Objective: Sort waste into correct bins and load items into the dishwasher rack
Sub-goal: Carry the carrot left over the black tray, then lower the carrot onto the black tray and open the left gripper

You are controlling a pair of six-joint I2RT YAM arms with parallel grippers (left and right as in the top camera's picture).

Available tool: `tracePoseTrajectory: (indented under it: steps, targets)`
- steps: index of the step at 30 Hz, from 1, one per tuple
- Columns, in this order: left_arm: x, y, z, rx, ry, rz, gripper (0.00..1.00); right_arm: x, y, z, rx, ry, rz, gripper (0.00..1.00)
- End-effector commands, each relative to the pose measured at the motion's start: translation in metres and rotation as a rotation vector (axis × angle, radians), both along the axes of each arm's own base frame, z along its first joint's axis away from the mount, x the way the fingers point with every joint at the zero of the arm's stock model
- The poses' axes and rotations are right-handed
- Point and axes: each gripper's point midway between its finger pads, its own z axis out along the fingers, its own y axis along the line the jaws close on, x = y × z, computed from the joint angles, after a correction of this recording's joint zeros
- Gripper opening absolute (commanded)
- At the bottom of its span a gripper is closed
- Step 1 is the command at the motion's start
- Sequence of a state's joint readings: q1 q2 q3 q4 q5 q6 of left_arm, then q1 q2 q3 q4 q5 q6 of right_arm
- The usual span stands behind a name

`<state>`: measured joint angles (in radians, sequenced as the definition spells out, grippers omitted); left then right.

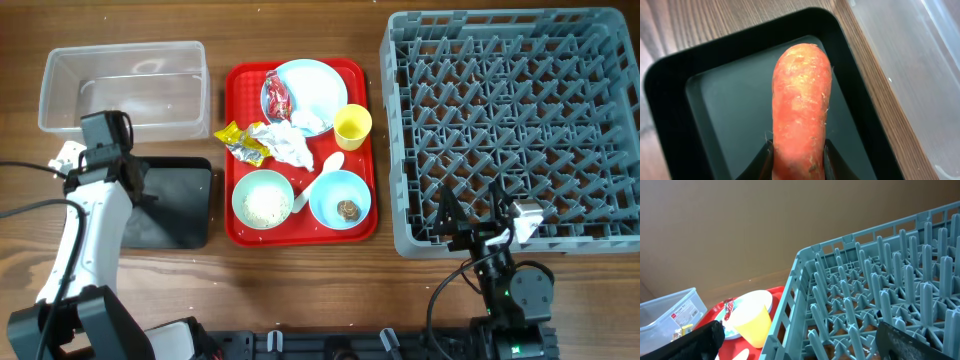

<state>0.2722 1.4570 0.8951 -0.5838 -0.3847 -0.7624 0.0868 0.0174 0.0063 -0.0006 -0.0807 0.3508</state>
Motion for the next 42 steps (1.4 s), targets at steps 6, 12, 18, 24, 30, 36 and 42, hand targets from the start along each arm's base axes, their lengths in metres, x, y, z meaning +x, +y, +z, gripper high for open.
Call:
tracePoseTrajectory:
  steps: [6,12,18,24,30,36,42]
  targets:
    - [-0.004,0.001,-0.028,-0.027,-0.017,-0.012,0.20,0.000,-0.001,0.002,-0.006,-0.010,-0.008,1.00]
    - [-0.003,0.000,-0.041,-0.027,-0.033,-0.012,0.24,0.000,-0.001,0.002,-0.007,-0.010,-0.008,1.00]
    - [0.001,0.001,-0.064,-0.042,0.003,-0.012,0.24,0.000,-0.001,0.002,-0.006,-0.010,-0.008,1.00]
    - [0.006,0.007,-0.069,-0.044,-0.026,0.025,0.28,0.000,-0.001,0.002,-0.007,-0.010,-0.008,1.00]
    - [0.009,0.008,-0.067,-0.039,-0.044,0.025,0.49,0.000,-0.001,0.002,-0.007,-0.010,-0.008,1.00]
    - [0.012,0.009,-0.065,-0.035,-0.058,0.024,0.53,0.000,-0.001,0.002,-0.007,-0.010,-0.008,1.00]
    - [0.017,0.010,-0.044,-0.016,-0.108,0.017,0.53,0.000,-0.001,0.002,-0.007,-0.010,-0.008,1.00]
